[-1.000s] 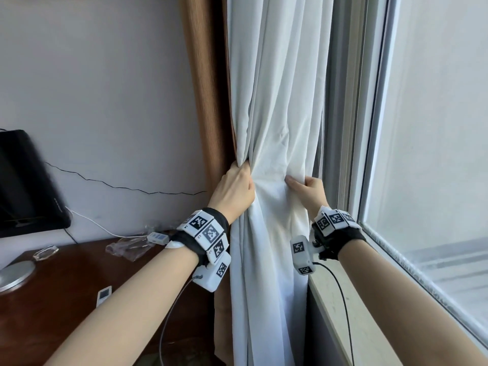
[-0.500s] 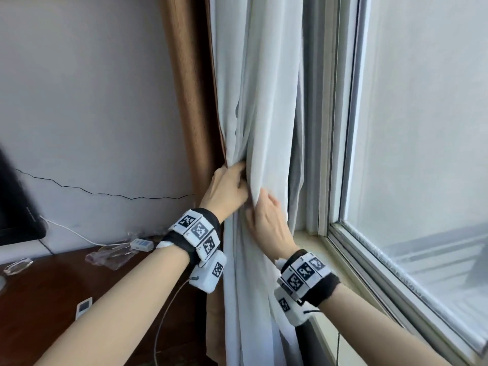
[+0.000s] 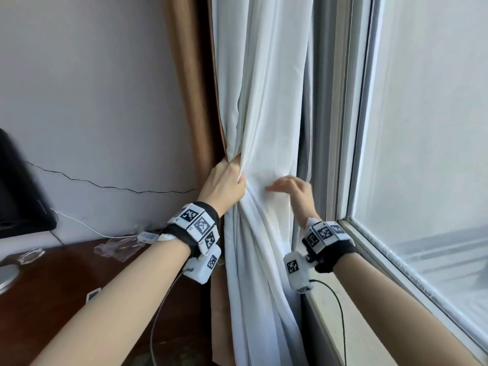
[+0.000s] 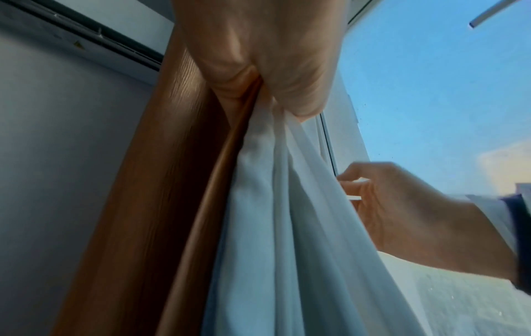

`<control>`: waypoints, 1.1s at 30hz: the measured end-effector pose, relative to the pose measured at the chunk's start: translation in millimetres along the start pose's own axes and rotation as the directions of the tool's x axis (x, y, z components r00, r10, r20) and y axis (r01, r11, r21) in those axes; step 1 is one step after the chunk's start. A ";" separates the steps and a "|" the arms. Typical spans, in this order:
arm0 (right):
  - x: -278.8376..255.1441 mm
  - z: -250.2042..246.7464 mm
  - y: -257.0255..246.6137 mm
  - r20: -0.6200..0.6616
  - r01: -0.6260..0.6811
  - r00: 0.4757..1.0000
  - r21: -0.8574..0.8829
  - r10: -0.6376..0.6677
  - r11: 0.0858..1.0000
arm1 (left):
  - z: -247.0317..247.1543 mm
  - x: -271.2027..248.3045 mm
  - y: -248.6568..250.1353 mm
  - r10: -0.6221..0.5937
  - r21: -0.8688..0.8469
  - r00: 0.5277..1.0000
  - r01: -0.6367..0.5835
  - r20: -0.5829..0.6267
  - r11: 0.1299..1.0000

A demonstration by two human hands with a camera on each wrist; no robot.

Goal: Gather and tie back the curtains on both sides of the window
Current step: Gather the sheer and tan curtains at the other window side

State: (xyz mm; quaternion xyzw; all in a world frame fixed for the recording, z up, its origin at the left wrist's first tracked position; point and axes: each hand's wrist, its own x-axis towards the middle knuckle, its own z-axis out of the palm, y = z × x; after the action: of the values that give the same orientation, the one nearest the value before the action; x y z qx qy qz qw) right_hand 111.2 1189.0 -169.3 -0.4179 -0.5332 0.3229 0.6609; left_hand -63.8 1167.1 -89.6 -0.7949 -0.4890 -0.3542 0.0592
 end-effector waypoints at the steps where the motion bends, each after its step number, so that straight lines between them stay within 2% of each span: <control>1: 10.2 -5.0 5.2 -0.082 -0.033 0.996 -0.019 0.031 0.999 | -0.3 2.6 -0.9 0.004 0.020 1.000 -0.005 0.008 1.000; 2: 19.4 -10.3 11.9 -0.095 -0.085 0.992 -0.065 0.078 0.994 | -0.3 4.2 -1.3 0.007 0.031 1.000 -0.008 0.016 0.999; 4: 36.5 -14.3 27.2 0.030 -0.185 0.981 -0.150 0.191 0.971 | 0.1 7.1 -4.0 0.010 0.046 1.000 -0.011 0.023 0.999; 7: 53.4 -1.7 42.5 0.159 -0.218 0.953 -0.225 0.257 0.950 | -0.8 7.0 -8.0 0.027 0.063 0.999 -0.028 0.022 0.998; 12: 65.3 35.8 53.5 0.176 -0.272 0.942 -0.096 0.285 0.957 | -3.5 3.6 -15.1 0.042 0.058 0.999 -0.042 0.002 0.997; 15: 63.4 46.8 56.6 0.106 -0.268 0.958 -0.010 0.268 0.963 | -4.6 3.8 -20.1 0.038 0.049 0.999 -0.038 0.005 0.998; 20: 60.1 38.3 64.2 -0.017 -0.188 0.982 0.034 0.189 0.982 | -4.2 5.0 -24.2 0.029 0.055 1.000 -0.029 0.009 0.998; 24: 58.1 23.5 63.1 -0.107 -0.147 0.986 -0.172 0.130 0.974 | -2.9 6.8 -20.6 0.016 0.068 1.000 -0.017 0.026 0.998; 27: 42.3 14.4 42.6 -0.231 -0.112 0.972 -0.340 0.032 0.934 | -1.4 9.3 -14.8 0.012 0.073 1.000 -0.014 0.022 0.997; 30: 5.7 17.1 29.6 -0.339 -0.041 0.930 -0.473 -0.139 0.880 | 2.4 8.7 -10.1 -0.003 0.070 1.000 0.003 0.010 0.998; 31: -9.3 19.4 29.7 -0.338 0.012 0.920 -0.485 -0.200 0.875 | 3.3 7.9 -8.3 -0.005 0.066 1.000 0.004 0.010 0.998; 33: -40.4 27.9 24.9 -0.236 0.162 0.920 -0.496 -0.312 0.853 | 5.6 6.6 -6.9 -0.013 0.058 1.000 0.012 0.017 0.998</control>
State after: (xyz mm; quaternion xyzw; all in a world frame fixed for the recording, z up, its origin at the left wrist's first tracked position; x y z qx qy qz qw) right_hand 75.5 1170.6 -206.9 -0.5398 -0.5333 0.0310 0.6506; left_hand -64.8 1178.0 -91.4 -0.7929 -0.5045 -0.3334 0.0760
